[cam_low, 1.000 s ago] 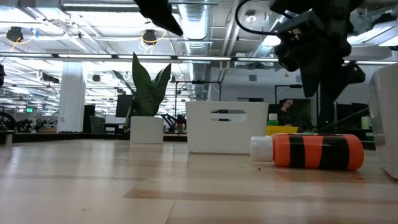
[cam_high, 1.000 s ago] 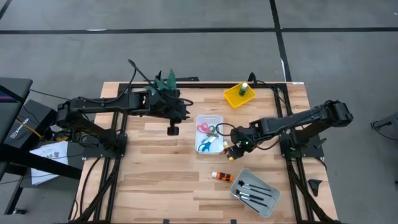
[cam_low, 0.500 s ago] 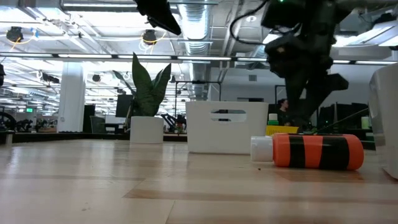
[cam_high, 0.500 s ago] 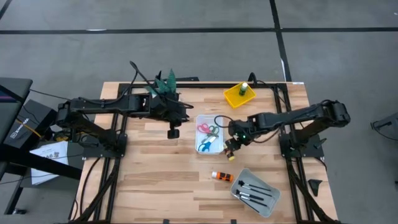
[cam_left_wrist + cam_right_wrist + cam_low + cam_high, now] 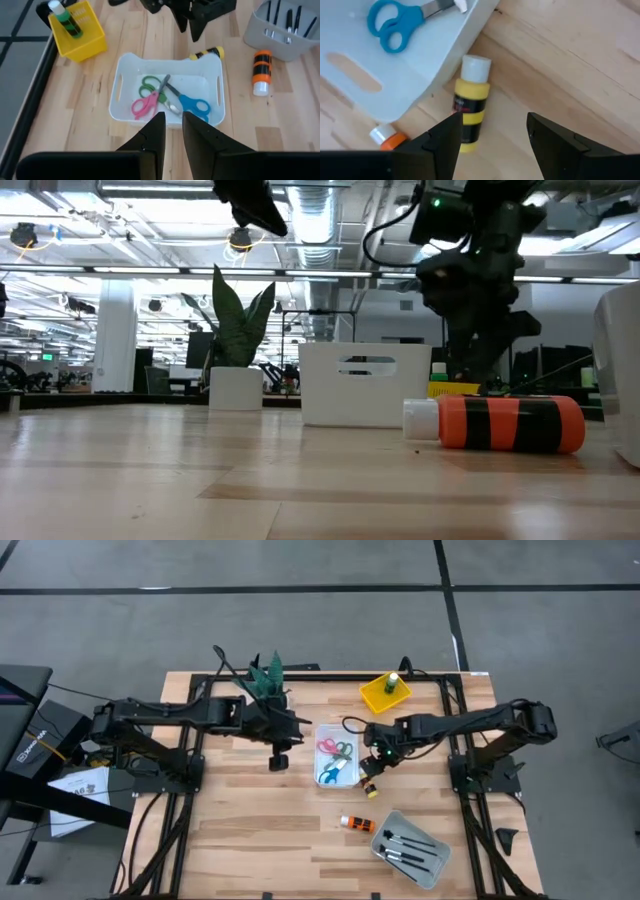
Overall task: Pick & Place Paint Supplies
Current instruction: Put the yellow acrylic paint bottle into the yellow basket
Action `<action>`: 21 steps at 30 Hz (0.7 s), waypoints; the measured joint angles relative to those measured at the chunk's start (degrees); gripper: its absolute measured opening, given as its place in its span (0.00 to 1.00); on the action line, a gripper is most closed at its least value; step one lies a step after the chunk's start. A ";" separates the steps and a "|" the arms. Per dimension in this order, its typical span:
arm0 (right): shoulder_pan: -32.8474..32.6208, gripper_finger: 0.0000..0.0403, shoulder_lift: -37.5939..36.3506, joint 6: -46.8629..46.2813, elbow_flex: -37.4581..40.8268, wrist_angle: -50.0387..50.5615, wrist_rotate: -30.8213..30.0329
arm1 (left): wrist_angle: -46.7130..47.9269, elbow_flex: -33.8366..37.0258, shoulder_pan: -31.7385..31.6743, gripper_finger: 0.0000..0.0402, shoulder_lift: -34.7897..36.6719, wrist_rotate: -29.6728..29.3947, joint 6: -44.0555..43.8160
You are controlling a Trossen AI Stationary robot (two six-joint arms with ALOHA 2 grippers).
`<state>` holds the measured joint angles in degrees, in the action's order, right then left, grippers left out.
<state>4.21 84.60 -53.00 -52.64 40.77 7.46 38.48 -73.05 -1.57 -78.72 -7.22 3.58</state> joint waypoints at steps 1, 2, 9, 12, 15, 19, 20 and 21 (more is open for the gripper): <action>0.04 0.54 0.38 0.06 0.00 -0.14 0.02 | 0.02 0.51 0.03 0.14 0.00 -0.01 -0.02; 0.04 0.54 0.73 0.11 0.00 -0.05 0.03 | -0.09 1.07 0.03 0.14 0.00 -0.01 -0.02; -0.30 0.54 4.00 0.46 0.00 -3.46 1.90 | -4.01 5.66 0.36 0.14 -0.02 0.00 -3.96; -0.51 0.54 5.02 0.24 0.00 -4.42 2.51 | -4.97 6.92 0.99 0.14 -0.04 -0.01 -4.65; -0.81 0.54 5.54 0.15 0.00 -5.14 2.88 | -5.66 7.23 1.78 0.14 -0.04 -0.01 -5.21; -0.78 0.54 5.72 0.27 0.04 -6.76 2.98 | -6.18 7.31 2.45 0.14 -0.04 -0.01 -5.21; -0.76 0.54 5.72 0.20 0.04 -7.15 2.98 | -6.19 7.31 2.45 0.14 -0.04 0.02 -5.23; -0.76 0.54 5.72 0.04 0.04 -7.17 2.97 | -6.24 7.31 2.45 0.14 -0.04 0.01 -5.37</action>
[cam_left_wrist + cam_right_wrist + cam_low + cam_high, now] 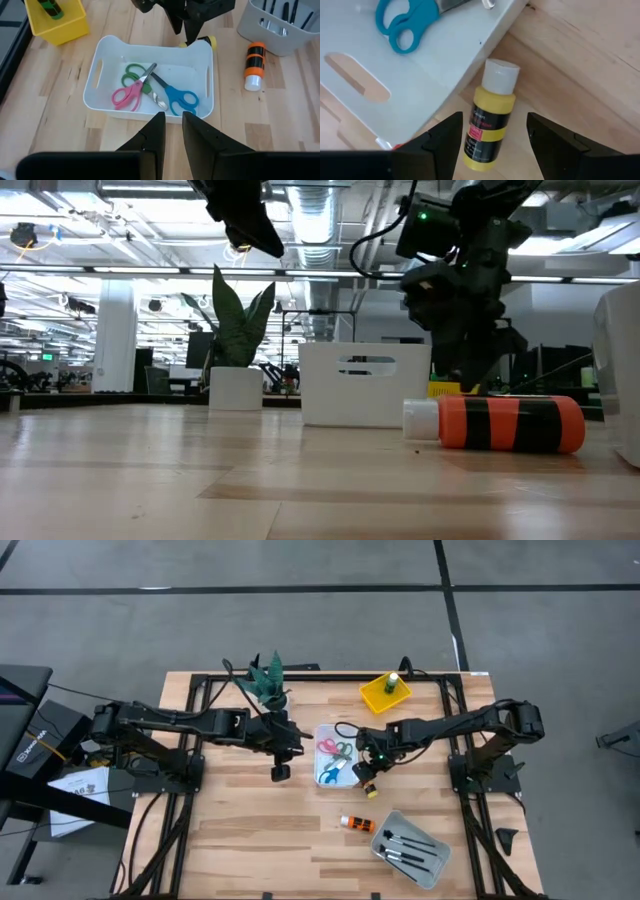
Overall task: Pick & Place Paint Supplies
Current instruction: Put the yellow acrylic paint bottle into the yellow basket
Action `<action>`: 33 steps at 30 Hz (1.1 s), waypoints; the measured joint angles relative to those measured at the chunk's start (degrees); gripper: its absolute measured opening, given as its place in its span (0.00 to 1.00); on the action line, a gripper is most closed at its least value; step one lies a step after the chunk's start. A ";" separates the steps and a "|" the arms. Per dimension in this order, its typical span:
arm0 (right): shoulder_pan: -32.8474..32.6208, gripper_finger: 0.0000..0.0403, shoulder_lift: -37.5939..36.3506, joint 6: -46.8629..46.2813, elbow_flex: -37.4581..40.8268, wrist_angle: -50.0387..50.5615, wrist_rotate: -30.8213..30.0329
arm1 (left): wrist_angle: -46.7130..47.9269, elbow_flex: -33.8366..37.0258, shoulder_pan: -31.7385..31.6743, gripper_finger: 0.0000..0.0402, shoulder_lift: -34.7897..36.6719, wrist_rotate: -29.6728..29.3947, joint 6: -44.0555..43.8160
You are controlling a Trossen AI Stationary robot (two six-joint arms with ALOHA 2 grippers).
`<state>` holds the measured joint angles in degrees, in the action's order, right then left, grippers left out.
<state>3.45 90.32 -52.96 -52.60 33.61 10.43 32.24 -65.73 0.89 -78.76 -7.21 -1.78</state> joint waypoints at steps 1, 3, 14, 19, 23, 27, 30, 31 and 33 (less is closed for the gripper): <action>0.08 0.54 0.00 -0.03 0.00 -0.05 0.01 | -0.08 0.00 0.00 0.14 0.00 -0.01 -0.06; 0.08 0.54 0.00 -0.01 0.00 -0.18 -0.02 | -0.10 0.00 0.00 0.14 0.00 -0.01 -0.05; -2.53 0.54 0.59 -1.00 -0.03 3.00 -0.02 | -0.21 0.00 0.39 0.14 0.00 -0.01 -0.24; -6.59 0.54 0.57 -3.72 -0.05 3.30 0.02 | -0.19 0.00 0.42 0.14 0.00 -0.01 -0.24; -9.85 0.54 0.90 -6.98 0.02 3.11 -1.46 | -0.19 0.00 0.42 0.14 0.00 -0.01 -0.24; -11.19 0.54 0.90 -10.23 0.02 2.98 -2.98 | -0.19 -0.02 0.42 0.14 0.00 -0.01 -0.24; -11.61 0.54 0.90 -11.73 0.64 1.36 -3.56 | -0.19 -0.02 0.42 0.14 0.00 -0.01 -0.13; -11.69 0.54 0.90 -12.34 0.86 1.23 -4.08 | -0.18 -0.02 0.39 0.14 0.00 -0.01 -0.11; -11.69 0.54 0.90 -13.56 1.28 0.59 -4.55 | -0.17 -0.02 0.39 0.14 0.00 -0.01 -0.07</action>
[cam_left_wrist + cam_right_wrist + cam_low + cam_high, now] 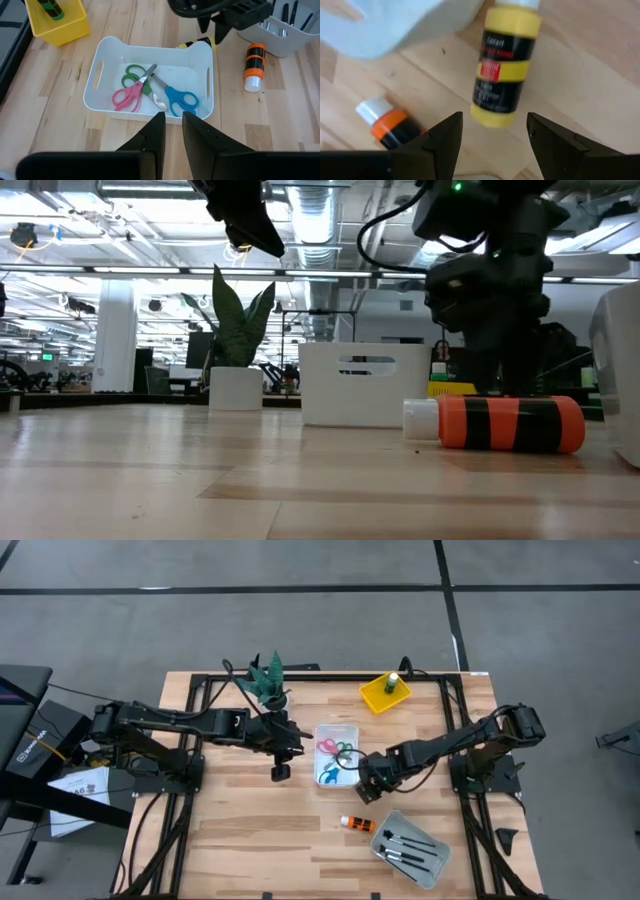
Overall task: Pick & Place Paint Supplies
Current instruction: Put the yellow acrylic paint bottle into the yellow basket
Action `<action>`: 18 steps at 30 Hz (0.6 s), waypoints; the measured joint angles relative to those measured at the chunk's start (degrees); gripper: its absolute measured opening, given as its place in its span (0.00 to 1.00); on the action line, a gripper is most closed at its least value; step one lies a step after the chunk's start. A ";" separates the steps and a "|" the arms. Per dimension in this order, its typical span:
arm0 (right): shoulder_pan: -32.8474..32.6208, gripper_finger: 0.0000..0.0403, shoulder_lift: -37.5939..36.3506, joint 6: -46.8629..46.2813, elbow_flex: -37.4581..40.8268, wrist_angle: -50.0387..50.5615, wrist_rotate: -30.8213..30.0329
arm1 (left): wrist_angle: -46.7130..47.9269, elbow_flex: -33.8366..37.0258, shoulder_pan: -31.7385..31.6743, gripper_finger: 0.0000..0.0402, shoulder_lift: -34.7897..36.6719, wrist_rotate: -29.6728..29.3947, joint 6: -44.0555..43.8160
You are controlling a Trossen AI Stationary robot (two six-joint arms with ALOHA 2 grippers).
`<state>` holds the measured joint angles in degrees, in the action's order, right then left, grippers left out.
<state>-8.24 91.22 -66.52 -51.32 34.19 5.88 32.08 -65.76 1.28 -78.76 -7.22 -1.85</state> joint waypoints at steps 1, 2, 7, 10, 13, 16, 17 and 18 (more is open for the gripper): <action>0.21 0.54 0.00 -0.43 0.20 -0.37 -0.10 | 0.00 0.00 0.00 0.14 0.00 0.00 0.00; 0.40 0.54 0.00 -0.81 0.44 -0.64 -0.19 | 0.00 0.00 0.01 0.14 0.01 0.00 0.01; 0.40 0.54 0.00 -2.12 2.16 -3.44 0.17 | 0.00 -0.01 0.00 0.14 0.02 0.00 0.03; 0.42 0.54 0.00 -2.54 2.82 -4.29 0.66 | 0.01 -0.02 0.01 0.14 0.02 0.01 0.04; 0.49 0.54 0.00 -2.56 2.87 -4.66 0.88 | 0.02 -0.02 0.00 0.14 0.02 0.01 0.33; 0.43 0.54 0.00 -2.54 2.87 -4.69 1.26 | 0.00 -0.02 0.02 0.14 0.02 0.00 1.40; 0.43 0.54 0.00 -2.53 2.87 -4.68 1.32 | 0.00 -0.02 0.01 0.14 0.02 0.00 1.42; 0.48 0.54 0.00 -2.51 2.87 -4.68 1.22 | 0.00 -0.02 0.00 0.14 0.02 0.00 1.42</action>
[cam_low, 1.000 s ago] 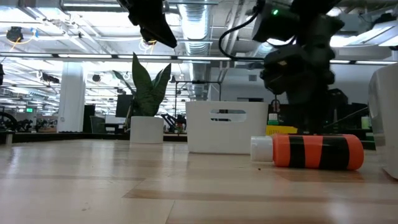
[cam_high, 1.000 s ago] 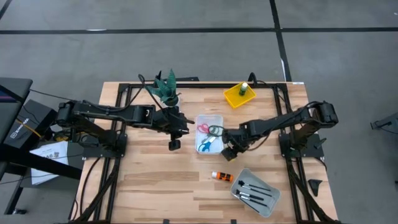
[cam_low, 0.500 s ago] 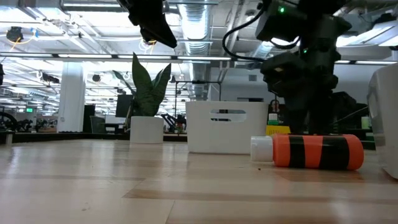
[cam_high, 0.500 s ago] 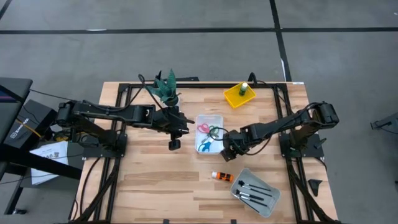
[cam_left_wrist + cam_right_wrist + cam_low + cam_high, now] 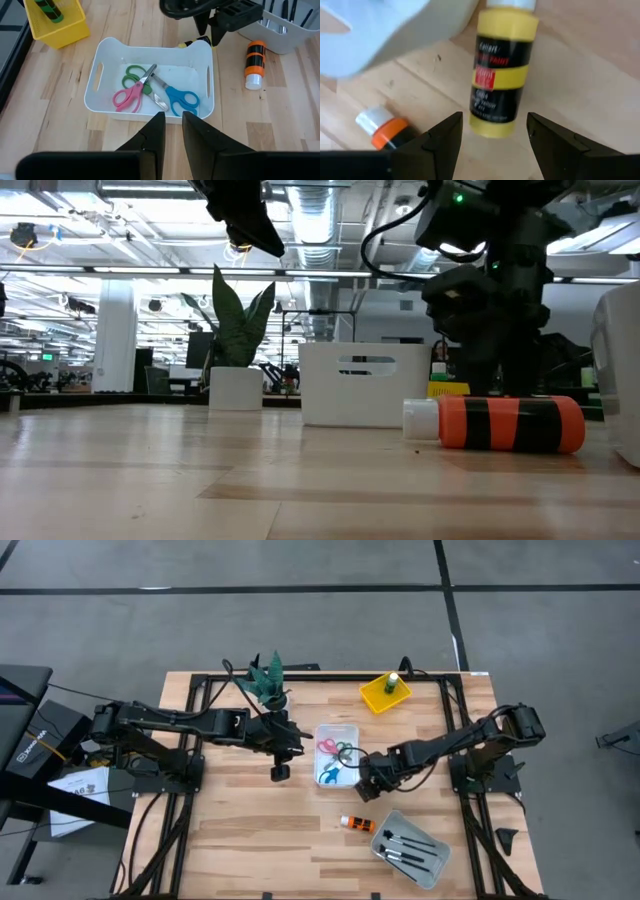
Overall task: Pick & Place Paint Supplies
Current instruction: Put the yellow acrylic paint bottle into the yellow basket
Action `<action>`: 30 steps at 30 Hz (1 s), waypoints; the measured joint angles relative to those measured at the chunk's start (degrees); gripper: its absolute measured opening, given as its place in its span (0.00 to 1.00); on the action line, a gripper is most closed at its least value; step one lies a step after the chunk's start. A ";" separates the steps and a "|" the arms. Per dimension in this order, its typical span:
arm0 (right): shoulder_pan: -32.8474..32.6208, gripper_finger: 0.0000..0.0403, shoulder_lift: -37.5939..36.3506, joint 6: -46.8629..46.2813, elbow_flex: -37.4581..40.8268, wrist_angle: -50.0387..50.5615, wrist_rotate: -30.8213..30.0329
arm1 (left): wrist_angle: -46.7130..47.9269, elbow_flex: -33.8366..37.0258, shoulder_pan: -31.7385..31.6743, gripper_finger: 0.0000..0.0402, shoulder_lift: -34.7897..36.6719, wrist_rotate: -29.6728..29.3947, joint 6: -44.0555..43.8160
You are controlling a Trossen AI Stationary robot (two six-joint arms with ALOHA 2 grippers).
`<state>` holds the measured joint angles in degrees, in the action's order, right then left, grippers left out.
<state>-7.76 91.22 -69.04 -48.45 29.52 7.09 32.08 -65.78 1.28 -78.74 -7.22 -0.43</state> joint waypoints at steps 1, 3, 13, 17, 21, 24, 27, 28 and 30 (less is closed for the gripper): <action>0.02 0.54 0.00 -0.01 0.00 0.00 -0.33 | 0.00 0.00 0.00 0.14 0.00 0.00 0.02; 0.06 0.54 -0.12 -0.04 0.00 0.00 -1.16 | 0.00 0.00 0.00 0.14 0.00 0.00 0.04; 4.32 0.54 0.17 3.04 -0.14 -1.12 -2.68 | -0.02 0.00 0.00 0.14 0.00 0.00 0.13; 6.73 0.54 0.04 5.38 -0.24 -2.28 -2.72 | 0.00 0.00 0.00 0.14 0.00 0.00 0.11; 8.89 0.54 0.07 7.58 -0.22 -2.23 -3.06 | -0.02 0.00 0.00 0.14 0.00 0.00 0.11; 9.84 0.54 0.07 8.91 -0.22 -2.26 -2.91 | -0.02 0.00 0.00 0.14 0.00 0.00 0.12; 10.41 0.54 0.07 9.53 -0.22 -2.30 -2.44 | -0.02 0.00 0.00 0.14 0.00 0.00 0.11; 10.45 0.54 0.07 9.55 -0.22 -2.30 -2.43 | -0.02 0.00 0.00 0.14 0.00 0.00 0.11; 10.01 0.54 0.07 9.57 -0.22 -2.44 -2.41 | -0.02 0.00 -0.07 0.14 0.00 0.00 0.11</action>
<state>2.25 91.29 -59.46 -48.66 27.08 4.68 32.05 -65.78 1.22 -78.74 -7.22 -0.32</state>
